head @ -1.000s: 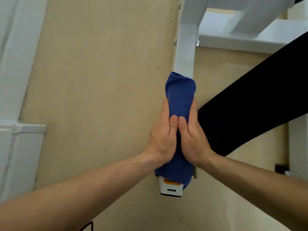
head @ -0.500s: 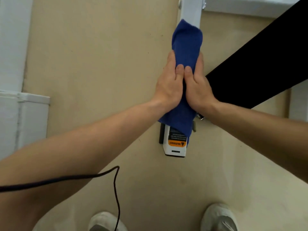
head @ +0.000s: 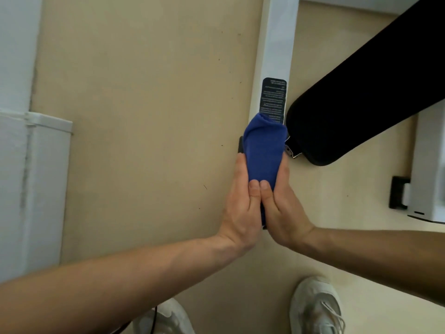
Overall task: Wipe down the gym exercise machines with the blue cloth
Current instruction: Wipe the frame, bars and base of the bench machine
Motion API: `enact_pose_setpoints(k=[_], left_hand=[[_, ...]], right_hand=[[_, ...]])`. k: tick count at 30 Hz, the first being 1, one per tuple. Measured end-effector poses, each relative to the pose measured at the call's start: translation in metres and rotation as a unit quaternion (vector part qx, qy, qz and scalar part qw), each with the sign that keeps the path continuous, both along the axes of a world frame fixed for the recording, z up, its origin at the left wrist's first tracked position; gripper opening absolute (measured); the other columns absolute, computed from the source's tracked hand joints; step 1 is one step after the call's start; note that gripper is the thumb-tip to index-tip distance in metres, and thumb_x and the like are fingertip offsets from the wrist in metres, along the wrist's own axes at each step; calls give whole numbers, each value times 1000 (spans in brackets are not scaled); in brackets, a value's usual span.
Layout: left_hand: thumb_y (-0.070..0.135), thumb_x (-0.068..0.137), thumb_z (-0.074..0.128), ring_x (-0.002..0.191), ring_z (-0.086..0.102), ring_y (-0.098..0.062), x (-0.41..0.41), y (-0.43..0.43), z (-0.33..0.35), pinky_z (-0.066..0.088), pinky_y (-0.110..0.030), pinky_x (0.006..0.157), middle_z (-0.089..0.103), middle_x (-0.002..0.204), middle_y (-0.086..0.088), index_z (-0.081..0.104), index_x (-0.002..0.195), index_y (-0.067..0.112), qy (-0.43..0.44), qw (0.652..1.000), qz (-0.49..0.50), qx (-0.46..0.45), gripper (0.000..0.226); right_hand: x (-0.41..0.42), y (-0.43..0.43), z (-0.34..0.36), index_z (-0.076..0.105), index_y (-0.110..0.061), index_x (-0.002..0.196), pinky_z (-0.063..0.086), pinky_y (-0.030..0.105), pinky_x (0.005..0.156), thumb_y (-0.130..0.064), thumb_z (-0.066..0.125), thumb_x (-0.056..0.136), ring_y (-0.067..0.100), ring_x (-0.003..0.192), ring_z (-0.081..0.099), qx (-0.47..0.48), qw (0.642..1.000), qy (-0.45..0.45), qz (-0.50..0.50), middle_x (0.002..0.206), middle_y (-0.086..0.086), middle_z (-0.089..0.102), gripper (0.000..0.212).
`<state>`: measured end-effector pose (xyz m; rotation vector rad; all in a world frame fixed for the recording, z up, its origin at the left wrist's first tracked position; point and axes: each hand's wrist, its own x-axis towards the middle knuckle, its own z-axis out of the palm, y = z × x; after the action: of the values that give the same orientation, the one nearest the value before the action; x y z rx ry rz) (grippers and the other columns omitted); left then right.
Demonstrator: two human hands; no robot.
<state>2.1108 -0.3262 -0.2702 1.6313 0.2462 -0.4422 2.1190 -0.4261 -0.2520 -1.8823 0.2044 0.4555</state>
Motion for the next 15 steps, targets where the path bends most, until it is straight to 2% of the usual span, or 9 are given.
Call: enact_pose_setpoints(k=[4,7,9,12,15], left_hand=[[34,101,28,131,46,-2,53,-6,0,37,-34,113,44,150,8,16,157,26,-17,1000,7,19,58],[28,103,29,127,50,-2,99,-13,-1,39,-32,112,50,144,10,24,155,28,-31,999,9,2,52],[25,104,30,124,50,2,125,-16,-2,38,-25,111,51,141,13,28,154,28,-40,999,8,-8,49],[27,105,31,116,55,2,159,-22,-7,41,-21,104,56,133,14,31,151,29,-51,999,12,-7,47],[27,104,32,106,57,1,198,-27,-9,41,-18,95,59,123,14,37,147,29,-53,998,13,11,43]], right_hand=[[44,-2,-9,6,-20,158,40,30,111,-29,36,103,5,131,48,-16,998,-45,-40,149,-8,43,63],[86,-6,-11,9,-19,157,43,25,107,-26,35,106,2,125,51,-30,996,-67,-48,144,-7,47,58],[112,-11,-11,5,-23,158,44,20,103,-32,33,106,-1,120,53,-53,996,-64,-38,143,-9,47,60],[147,-19,-14,-4,-30,157,48,27,96,-42,30,106,5,111,58,-84,995,-45,-21,140,-8,49,64],[183,-24,-14,3,-28,157,47,32,101,-39,32,106,11,118,57,-90,994,-53,-32,142,-4,49,60]])
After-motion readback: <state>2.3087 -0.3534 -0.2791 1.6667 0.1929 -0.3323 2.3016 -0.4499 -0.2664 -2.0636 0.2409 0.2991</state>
